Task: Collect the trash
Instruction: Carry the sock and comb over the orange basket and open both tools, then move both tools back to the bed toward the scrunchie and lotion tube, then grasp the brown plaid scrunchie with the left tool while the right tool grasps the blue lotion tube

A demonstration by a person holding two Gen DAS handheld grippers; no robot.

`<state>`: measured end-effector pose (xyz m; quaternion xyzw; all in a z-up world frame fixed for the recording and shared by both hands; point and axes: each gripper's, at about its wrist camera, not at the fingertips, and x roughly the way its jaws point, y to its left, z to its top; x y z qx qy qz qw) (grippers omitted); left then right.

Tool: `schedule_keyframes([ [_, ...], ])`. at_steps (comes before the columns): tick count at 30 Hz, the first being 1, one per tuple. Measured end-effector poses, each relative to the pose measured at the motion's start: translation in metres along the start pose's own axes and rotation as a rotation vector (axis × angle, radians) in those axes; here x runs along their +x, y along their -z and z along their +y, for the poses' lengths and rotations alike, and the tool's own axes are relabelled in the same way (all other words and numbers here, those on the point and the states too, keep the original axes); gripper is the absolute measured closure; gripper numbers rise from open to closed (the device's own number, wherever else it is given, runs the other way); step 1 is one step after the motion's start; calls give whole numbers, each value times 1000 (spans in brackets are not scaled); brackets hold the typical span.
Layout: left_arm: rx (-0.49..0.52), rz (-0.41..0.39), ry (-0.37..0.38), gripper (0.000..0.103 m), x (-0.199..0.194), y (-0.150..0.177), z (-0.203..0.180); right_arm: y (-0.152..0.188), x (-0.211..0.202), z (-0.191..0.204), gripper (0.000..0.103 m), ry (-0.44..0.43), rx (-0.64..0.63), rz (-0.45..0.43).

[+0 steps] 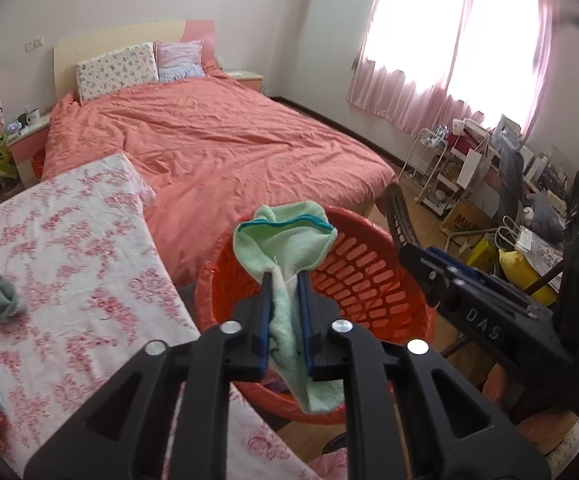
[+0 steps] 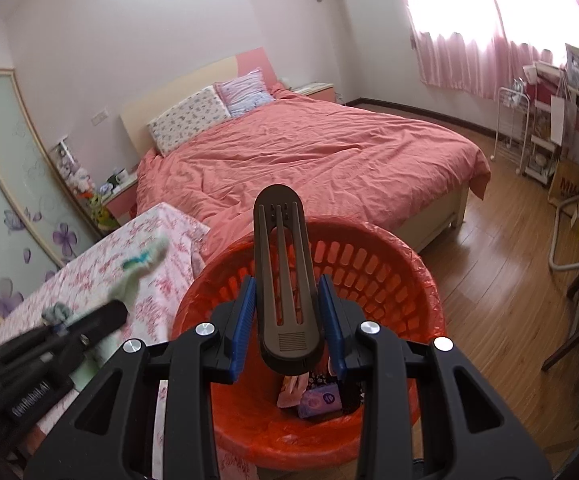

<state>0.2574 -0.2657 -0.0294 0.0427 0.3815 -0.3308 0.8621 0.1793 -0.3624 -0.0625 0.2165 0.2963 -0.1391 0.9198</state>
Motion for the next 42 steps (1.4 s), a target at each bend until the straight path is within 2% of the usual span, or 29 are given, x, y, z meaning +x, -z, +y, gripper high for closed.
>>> schedule_keyframes([
  [1, -1, 14, -7, 81, 9, -1, 1, -1, 2, -1, 70, 0, 3, 3],
  [3, -9, 29, -29, 61, 17, -1, 3, -1, 10, -2, 69, -1, 5, 22],
  [4, -19, 35, -45, 57, 20, 0, 6, 0, 12, -1, 65, 0, 1, 28],
  [5, -28, 40, -53, 54, 21, 1, 10, 1, 15, 1, 53, 7, -10, 33],
  [7, -43, 50, -68, 52, 20, 5, 21, 5, 11, 4, 44, 18, -31, 23],
  [12, -37, 29, -191, 30, 1, 21, 45, 18, 6, 14, 38, 39, -83, 26],
  [16, -41, 21, -279, 21, -22, 41, 72, 29, 6, 27, 34, 38, -125, 44],
  [25, -156, 18, -466, 19, -91, 93, 165, 63, 6, 86, 29, 2, -238, 93],
  [27, -204, 24, -526, 19, -110, 109, 193, 70, 4, 97, 27, -7, -262, 98],
  [31, -307, 38, -592, 19, -138, 137, 241, 84, 4, 123, 27, -44, -308, 121],
  [35, -369, 64, -564, 19, -143, 153, 263, 94, 4, 142, 27, -71, -333, 144],
  [41, -355, 58, -544, 20, -136, 151, 258, 102, 2, 160, 27, -93, -356, 163],
  [42, -366, 57, -534, 22, -134, 150, 261, 102, 3, 161, 27, -95, -357, 164],
])
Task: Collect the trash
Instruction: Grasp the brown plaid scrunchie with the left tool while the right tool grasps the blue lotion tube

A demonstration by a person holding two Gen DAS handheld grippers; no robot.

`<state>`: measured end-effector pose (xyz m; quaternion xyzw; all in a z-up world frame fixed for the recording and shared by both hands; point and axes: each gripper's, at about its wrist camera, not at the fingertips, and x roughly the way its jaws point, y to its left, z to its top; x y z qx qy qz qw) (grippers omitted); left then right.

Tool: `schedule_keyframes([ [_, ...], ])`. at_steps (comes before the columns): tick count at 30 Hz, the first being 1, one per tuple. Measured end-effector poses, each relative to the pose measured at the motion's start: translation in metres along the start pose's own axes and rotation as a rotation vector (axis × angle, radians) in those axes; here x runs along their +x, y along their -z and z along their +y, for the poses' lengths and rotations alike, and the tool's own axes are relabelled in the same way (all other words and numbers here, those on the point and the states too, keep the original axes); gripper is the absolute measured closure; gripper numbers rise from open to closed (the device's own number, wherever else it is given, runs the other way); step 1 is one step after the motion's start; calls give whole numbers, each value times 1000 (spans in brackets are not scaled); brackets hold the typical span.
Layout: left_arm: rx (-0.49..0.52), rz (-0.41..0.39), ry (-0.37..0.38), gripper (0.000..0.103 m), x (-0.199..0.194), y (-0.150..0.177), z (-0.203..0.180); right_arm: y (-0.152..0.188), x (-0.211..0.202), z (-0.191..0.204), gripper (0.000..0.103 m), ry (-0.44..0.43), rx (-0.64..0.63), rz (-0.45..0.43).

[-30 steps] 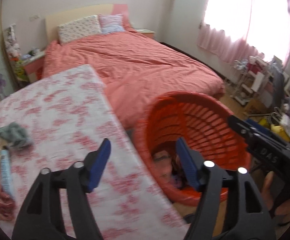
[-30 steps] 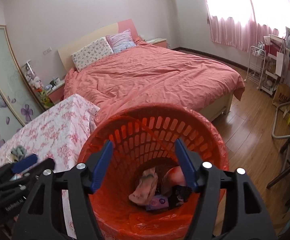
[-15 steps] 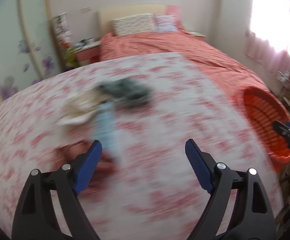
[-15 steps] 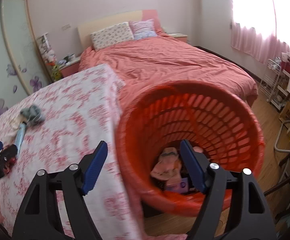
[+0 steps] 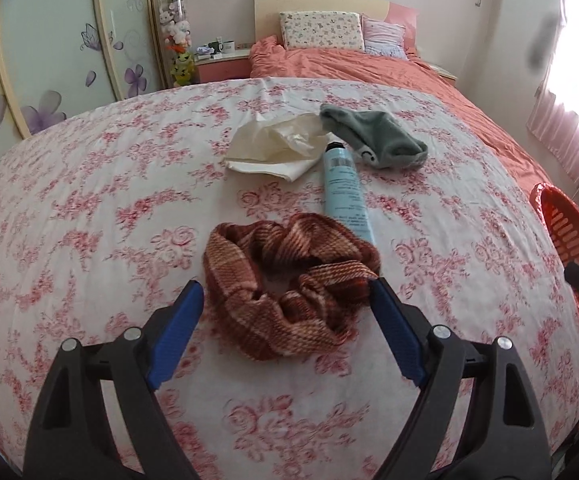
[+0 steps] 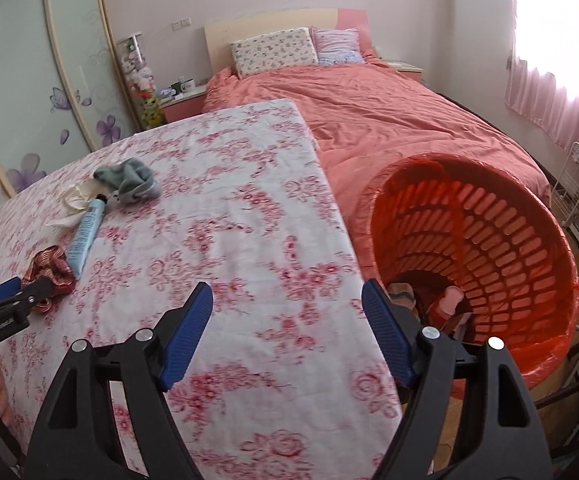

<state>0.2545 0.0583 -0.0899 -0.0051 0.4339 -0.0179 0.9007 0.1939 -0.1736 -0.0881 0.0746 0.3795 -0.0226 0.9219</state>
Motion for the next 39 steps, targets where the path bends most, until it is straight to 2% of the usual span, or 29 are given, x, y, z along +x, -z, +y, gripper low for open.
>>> schedule_keyframes([
  [2, -19, 2, 13, 27, 3, -1, 1, 0, 0, 4, 27, -7, -2, 3],
  [4, -38, 4, 31, 37, 7, -1, 4, -1, 2, 10, 27, -15, -6, 7],
  [6, -34, 0, 26, 55, 7, 1, 8, 0, 5, 16, 27, -22, -12, 12],
  [9, -42, -2, 16, 64, 4, 3, 17, 1, 8, 25, 27, -35, -24, 21],
  [15, -105, -5, -118, 63, 5, -3, 64, 2, 12, 54, 27, -74, -62, 35],
  [21, -118, -11, -154, 60, 11, -10, 83, -3, 23, 95, 27, -142, -85, 52],
  [26, -115, -4, -151, 59, 15, -12, 85, -13, 40, 131, 39, -208, -83, 79],
  [32, -129, 5, -138, 57, 17, -11, 89, -32, 68, 173, 47, -257, -29, 127],
  [36, -144, 7, -126, 55, 16, -10, 92, -40, 84, 190, 48, -241, 8, 152],
  [39, -149, 7, -122, 55, 17, -12, 93, -41, 97, 198, 53, -209, 18, 172],
])
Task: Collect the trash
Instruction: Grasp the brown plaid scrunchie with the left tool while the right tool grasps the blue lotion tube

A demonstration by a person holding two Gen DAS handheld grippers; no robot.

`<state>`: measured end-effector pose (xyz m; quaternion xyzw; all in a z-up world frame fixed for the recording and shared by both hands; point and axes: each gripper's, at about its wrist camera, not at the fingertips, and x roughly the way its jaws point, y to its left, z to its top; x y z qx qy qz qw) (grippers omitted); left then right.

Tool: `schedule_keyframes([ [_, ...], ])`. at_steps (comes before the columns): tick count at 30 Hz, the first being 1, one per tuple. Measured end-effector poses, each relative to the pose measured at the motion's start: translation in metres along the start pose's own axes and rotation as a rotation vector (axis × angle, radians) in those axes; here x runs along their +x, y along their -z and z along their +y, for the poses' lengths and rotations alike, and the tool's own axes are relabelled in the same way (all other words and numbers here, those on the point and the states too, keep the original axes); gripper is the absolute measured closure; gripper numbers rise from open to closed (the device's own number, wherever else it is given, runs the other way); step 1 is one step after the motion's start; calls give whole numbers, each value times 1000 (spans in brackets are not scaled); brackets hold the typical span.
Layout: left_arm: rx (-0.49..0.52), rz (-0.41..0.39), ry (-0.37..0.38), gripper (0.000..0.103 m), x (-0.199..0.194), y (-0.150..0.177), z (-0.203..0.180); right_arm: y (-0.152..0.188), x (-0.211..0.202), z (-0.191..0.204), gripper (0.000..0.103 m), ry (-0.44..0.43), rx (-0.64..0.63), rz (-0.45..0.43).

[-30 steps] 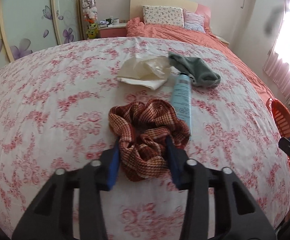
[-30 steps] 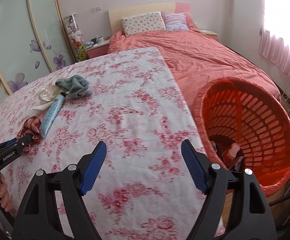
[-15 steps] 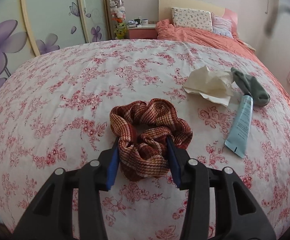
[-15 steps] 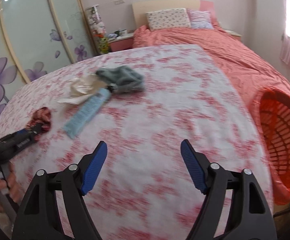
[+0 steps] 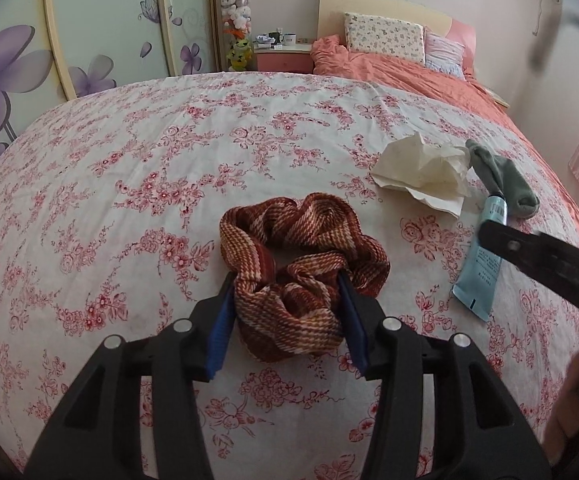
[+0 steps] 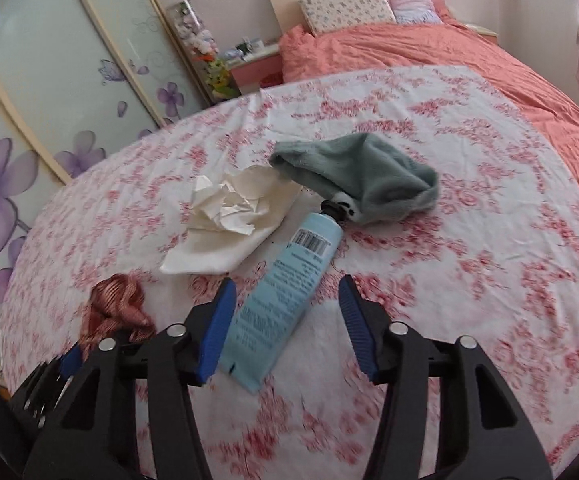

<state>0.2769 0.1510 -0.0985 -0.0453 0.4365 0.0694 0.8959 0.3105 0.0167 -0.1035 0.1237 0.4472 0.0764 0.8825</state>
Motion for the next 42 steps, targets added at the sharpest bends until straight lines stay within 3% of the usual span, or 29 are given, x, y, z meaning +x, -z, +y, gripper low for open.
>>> schedule_keyframes([
  [8, -4, 0, 4, 54, 0, 0, 2, 9, -9, -4, 75, 46, -80, -6],
  [18, -6, 0, 6, 53, 0, 0, 2, 39, -55, -70, 75, 60, -115, -25],
  [24, -9, 0, 9, 53, -1, 0, 1, 55, -80, -105, 74, 139, -147, -53],
  [34, -11, -1, 12, 53, -2, 1, 1, 44, -69, -108, 66, 151, -90, -56],
  [42, -8, 0, 11, 51, -2, 1, 1, 37, -62, -107, 73, 201, -127, -59],
])
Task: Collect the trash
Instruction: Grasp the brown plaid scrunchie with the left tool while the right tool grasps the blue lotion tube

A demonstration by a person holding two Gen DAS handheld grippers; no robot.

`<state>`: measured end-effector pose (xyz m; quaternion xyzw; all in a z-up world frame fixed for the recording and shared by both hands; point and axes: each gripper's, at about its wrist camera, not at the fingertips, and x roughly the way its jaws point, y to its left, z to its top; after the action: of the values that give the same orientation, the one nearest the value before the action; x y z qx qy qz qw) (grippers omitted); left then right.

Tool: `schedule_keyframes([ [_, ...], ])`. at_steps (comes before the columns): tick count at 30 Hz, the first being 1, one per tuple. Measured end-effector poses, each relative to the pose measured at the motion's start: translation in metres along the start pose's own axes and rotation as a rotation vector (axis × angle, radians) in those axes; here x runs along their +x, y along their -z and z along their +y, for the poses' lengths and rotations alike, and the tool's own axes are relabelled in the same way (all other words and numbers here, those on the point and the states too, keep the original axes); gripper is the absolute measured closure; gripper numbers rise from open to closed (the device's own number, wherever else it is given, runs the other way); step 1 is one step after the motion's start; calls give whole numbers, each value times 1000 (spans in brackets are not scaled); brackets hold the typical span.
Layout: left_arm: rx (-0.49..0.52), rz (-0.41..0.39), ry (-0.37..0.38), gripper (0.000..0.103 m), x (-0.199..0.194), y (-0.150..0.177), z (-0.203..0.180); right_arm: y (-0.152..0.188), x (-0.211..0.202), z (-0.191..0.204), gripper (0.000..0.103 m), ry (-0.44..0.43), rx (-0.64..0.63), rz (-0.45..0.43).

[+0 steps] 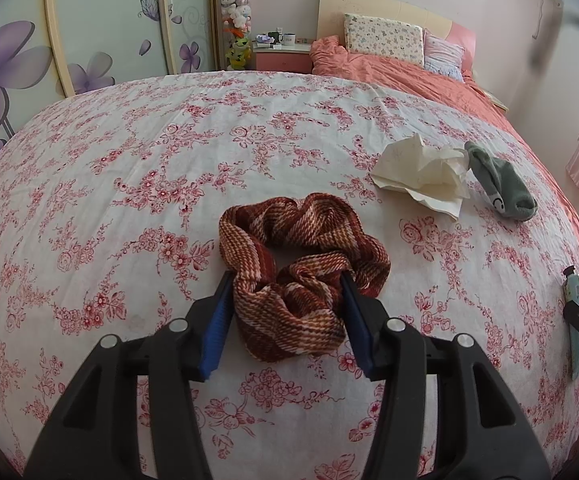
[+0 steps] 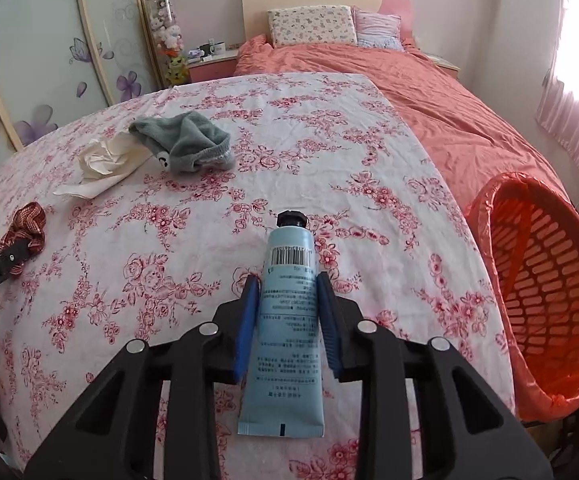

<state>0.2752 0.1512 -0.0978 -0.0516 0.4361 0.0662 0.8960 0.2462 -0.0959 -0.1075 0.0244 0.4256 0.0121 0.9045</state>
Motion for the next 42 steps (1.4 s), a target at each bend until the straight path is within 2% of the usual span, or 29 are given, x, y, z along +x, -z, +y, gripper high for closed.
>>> schedule_keyframes([
  [4, 51, 13, 12, 33, 1, 1, -8, -3, 2, -4, 73, 4, 12, 1],
  [9, 77, 19, 9, 32, 3, 1, -14, -3, 2, -4, 73, 3, 12, 1],
  [15, 60, 11, 1, 41, 6, -6, -10, -2, 1, -7, 73, -6, 24, -1],
  [17, 46, 6, 2, 51, 6, -8, -8, -2, 0, -8, 73, -9, 27, -2],
  [18, 41, -1, 3, 62, 5, -9, -7, -2, 0, -7, 73, -10, 28, -2],
  [21, 25, -19, 17, 71, 3, -9, -2, 0, -2, -9, 73, -20, 32, -7],
  [33, 70, -124, 14, 72, -40, -9, -11, -1, -34, -15, 74, -52, 51, -75],
  [34, 74, -130, 18, 72, -43, -9, -13, -1, -36, -16, 81, -55, 50, -82],
  [35, 78, -136, 22, 72, -47, -10, -16, -2, -40, -16, 102, -55, 50, -83],
  [38, 100, -156, 45, 72, -60, -10, -28, -3, -43, -20, 102, -49, 54, -96],
  [42, 125, -148, 57, 72, -63, -5, -43, 5, -26, -23, 102, -52, 79, -47],
])
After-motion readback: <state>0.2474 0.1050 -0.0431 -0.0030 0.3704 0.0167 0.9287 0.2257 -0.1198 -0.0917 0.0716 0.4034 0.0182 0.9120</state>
